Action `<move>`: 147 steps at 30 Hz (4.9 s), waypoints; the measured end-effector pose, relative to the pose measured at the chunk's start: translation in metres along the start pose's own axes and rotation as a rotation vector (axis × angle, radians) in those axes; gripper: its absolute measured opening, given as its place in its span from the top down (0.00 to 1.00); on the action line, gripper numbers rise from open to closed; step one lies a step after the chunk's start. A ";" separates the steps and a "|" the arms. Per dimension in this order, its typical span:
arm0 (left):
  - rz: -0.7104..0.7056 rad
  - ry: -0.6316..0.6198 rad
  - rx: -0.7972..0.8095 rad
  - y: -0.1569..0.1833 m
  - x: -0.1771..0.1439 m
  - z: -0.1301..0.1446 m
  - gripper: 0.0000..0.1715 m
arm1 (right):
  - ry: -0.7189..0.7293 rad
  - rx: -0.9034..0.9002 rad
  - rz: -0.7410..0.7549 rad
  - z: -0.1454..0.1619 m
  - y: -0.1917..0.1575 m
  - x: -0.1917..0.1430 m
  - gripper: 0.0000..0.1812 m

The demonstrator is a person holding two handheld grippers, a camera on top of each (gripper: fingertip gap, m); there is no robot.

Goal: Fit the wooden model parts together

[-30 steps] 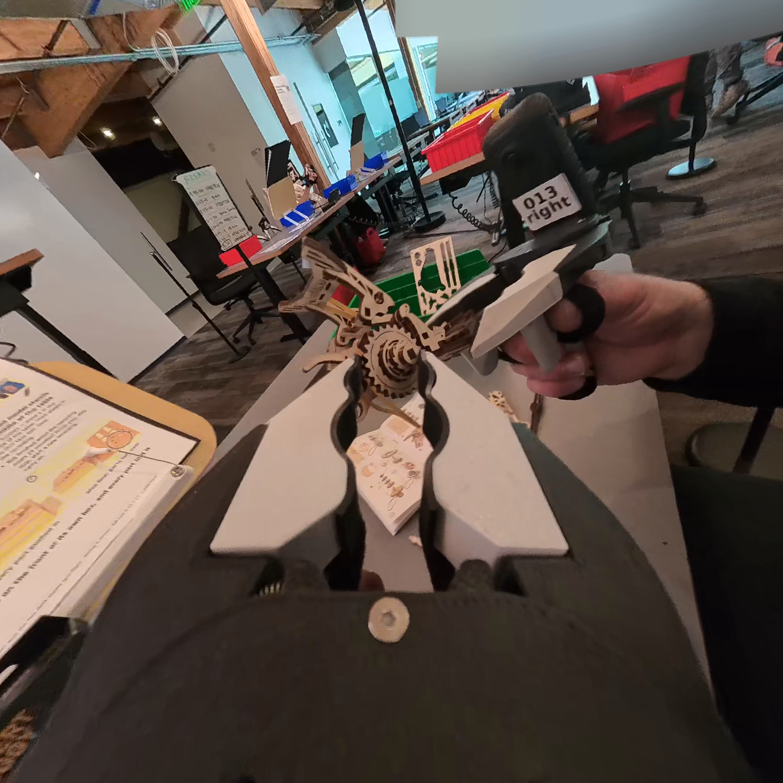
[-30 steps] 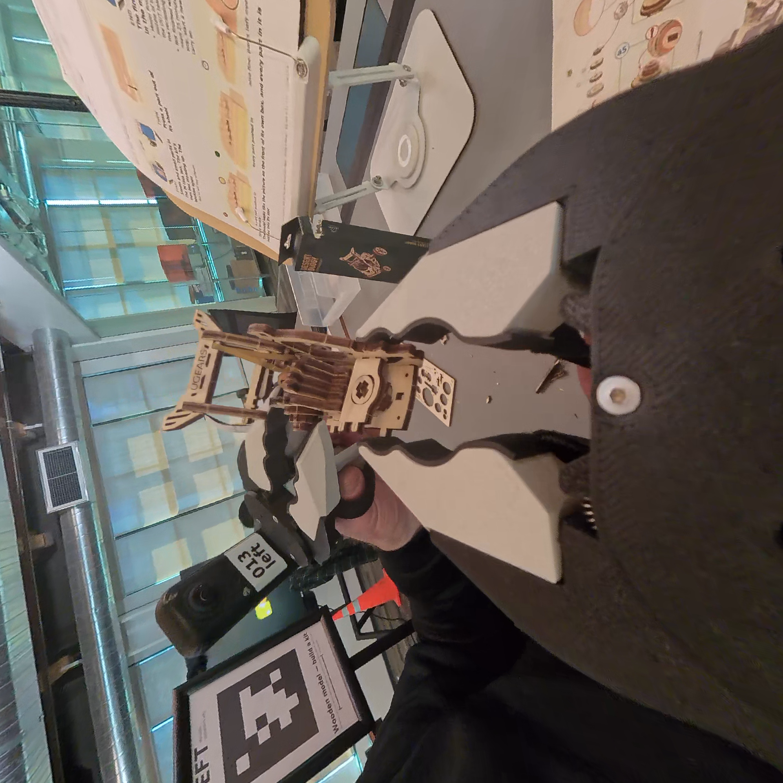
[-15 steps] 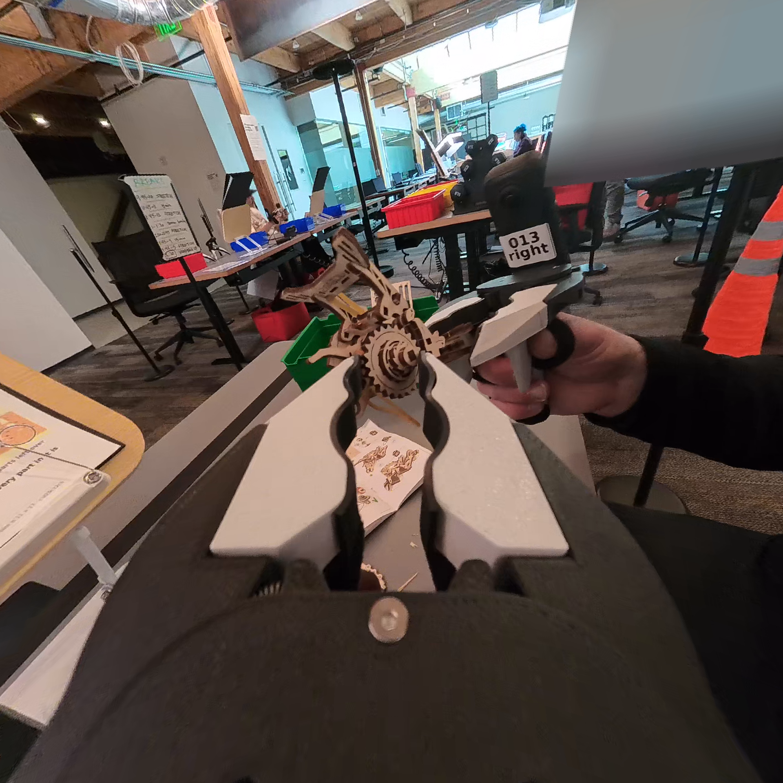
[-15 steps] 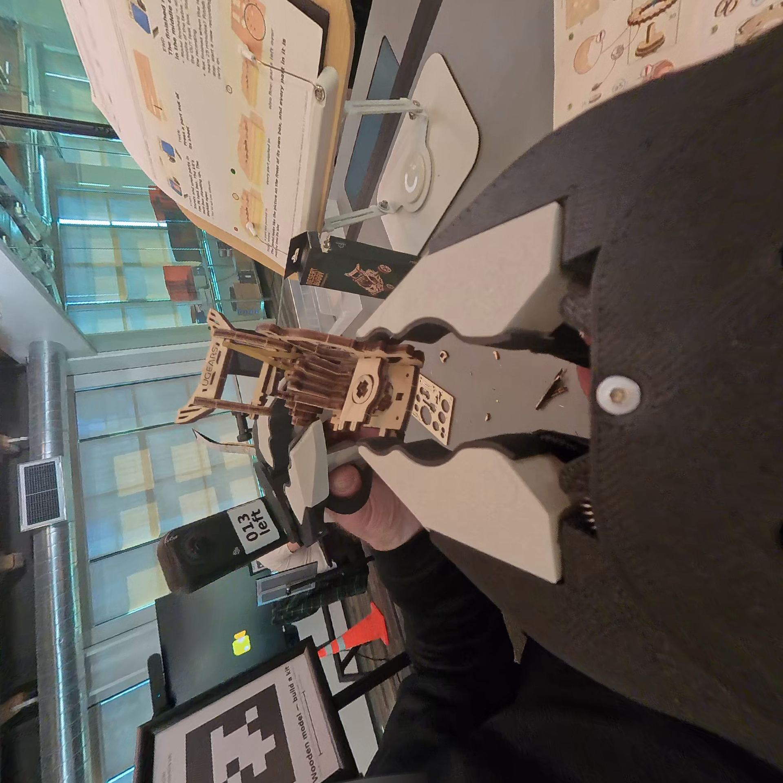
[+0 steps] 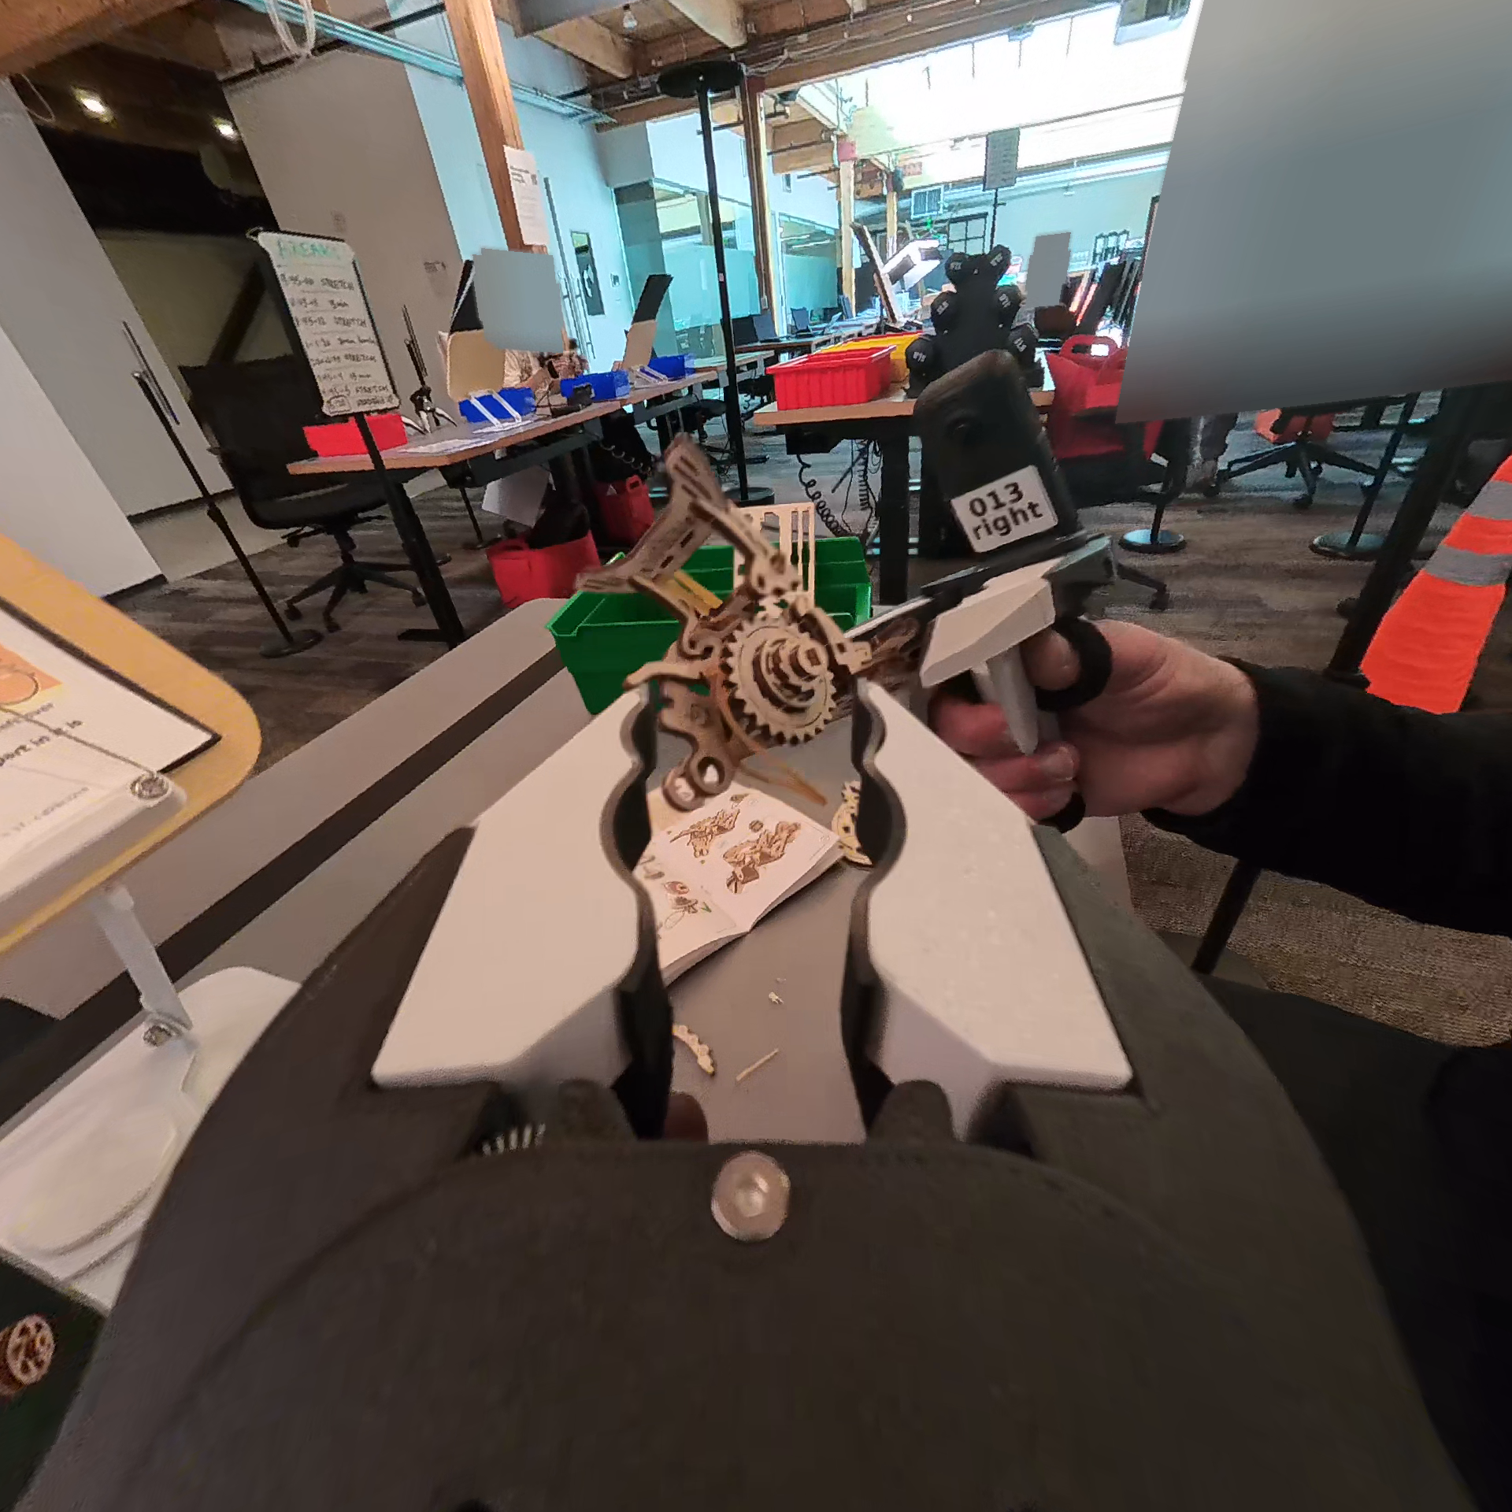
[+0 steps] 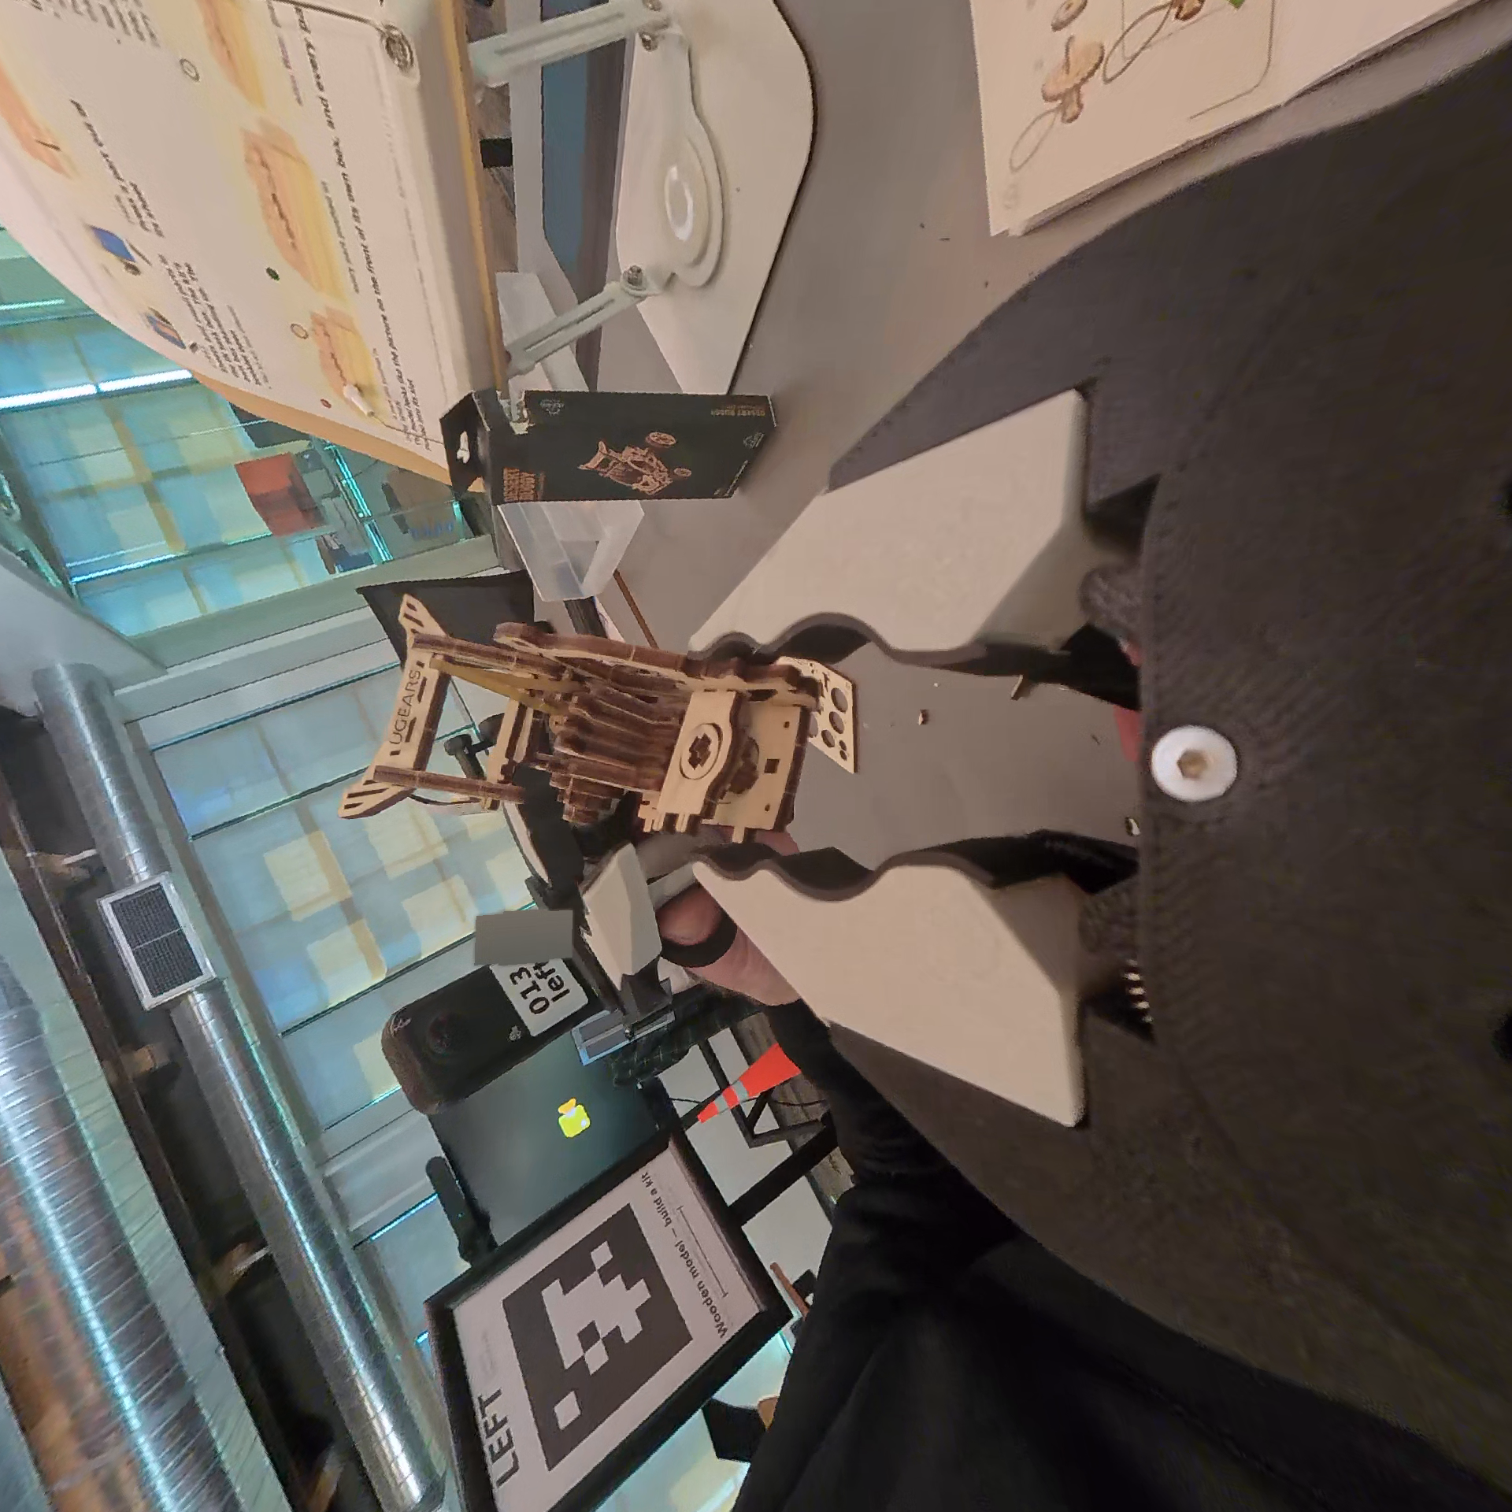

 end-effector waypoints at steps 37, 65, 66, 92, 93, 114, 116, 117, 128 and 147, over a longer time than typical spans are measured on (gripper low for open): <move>0.292 0.186 -0.463 0.003 0.006 0.029 0.68 | 0.128 0.116 -0.239 0.026 -0.001 0.005 0.78; 0.389 0.170 -0.554 -0.007 -0.010 0.052 0.99 | 0.037 0.200 -0.290 0.042 0.011 0.001 0.78; 0.379 0.180 -0.562 -0.008 -0.009 0.054 0.99 | 0.039 0.199 -0.282 0.043 0.012 0.001 0.77; 0.444 0.448 -0.760 -0.049 -0.005 0.085 1.00 | -0.314 -0.178 0.351 0.037 0.041 -0.128 0.66; 0.425 0.422 -0.760 -0.050 -0.003 0.087 1.00 | -0.389 -0.231 0.424 0.042 0.047 -0.139 0.67; 0.136 0.044 -0.835 -0.026 0.036 0.135 1.00 | -0.799 -0.237 0.671 0.117 0.107 -0.153 0.83; 0.125 0.038 -0.852 -0.025 0.037 0.138 1.00 | -0.795 -0.235 0.692 0.119 0.109 -0.152 0.84; 0.116 0.035 -0.857 -0.025 0.037 0.140 1.00 | -0.789 -0.232 0.702 0.119 0.109 -0.152 0.86; 0.079 0.024 -0.883 -0.023 0.040 0.144 1.00 | -0.728 -0.234 0.700 0.118 0.102 -0.153 0.93; 0.026 -0.035 -0.930 -0.013 0.040 0.152 1.00 | -0.692 -0.228 0.723 0.110 0.090 -0.168 0.80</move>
Point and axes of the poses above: each gripper's, where its closed fingertips meet, x out along the fingers, z out of its underside, y = z × x across the jaws, the point moved 4 cm from there along -x, back along the fingers, and after that the axes turned 2 degrees about y, right-handed, at the moved point
